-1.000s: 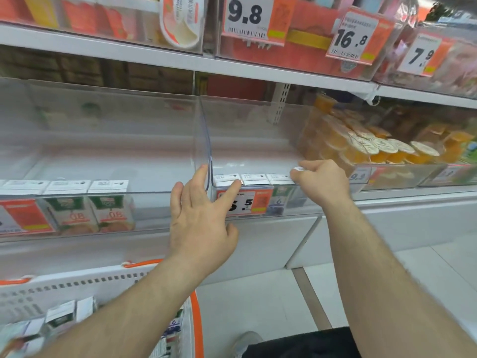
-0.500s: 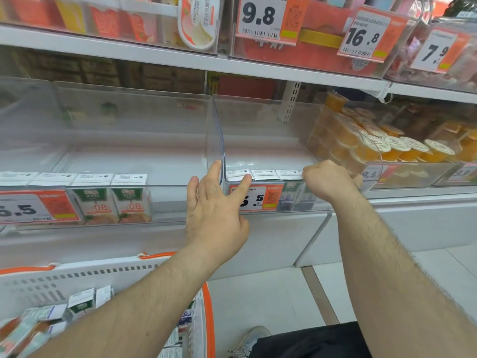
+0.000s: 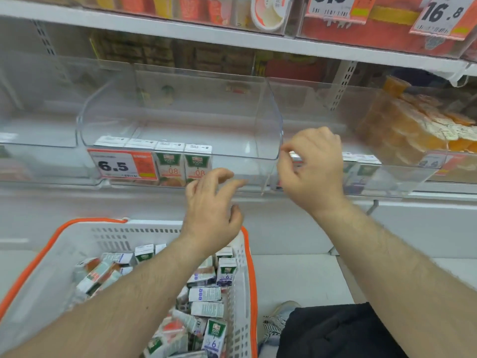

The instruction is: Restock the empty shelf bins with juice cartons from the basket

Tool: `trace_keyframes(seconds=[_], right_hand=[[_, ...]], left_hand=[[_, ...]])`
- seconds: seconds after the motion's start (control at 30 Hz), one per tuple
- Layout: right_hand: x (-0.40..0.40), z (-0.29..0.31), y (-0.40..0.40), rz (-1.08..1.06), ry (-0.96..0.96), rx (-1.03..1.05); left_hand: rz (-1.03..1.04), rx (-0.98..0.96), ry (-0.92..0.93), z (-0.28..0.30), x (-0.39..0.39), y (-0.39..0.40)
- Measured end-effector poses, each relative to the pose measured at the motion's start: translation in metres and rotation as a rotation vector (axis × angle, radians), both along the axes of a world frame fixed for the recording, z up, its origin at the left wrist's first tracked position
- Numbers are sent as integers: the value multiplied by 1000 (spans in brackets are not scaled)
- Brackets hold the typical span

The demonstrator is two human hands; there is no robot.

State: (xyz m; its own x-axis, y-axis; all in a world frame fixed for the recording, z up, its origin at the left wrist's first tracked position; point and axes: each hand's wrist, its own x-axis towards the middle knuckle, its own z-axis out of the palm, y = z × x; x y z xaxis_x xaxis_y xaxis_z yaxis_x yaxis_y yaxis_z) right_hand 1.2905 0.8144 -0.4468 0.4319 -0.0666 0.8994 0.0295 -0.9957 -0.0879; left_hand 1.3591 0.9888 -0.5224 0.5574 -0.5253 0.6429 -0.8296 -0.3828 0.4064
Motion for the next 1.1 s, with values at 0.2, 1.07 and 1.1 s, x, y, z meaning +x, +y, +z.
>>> trace_keyframes(seconds=[0.2, 1.07, 1.1], right_hand=[[31, -86, 97, 376, 758, 22], [61, -293, 123, -136, 1403, 207], [63, -292, 121, -131, 1418, 243]], left_hand=[[112, 276, 468, -49, 24, 77], [-119, 1423, 665, -212, -14, 122], [-125, 1398, 683, -212, -12, 124]])
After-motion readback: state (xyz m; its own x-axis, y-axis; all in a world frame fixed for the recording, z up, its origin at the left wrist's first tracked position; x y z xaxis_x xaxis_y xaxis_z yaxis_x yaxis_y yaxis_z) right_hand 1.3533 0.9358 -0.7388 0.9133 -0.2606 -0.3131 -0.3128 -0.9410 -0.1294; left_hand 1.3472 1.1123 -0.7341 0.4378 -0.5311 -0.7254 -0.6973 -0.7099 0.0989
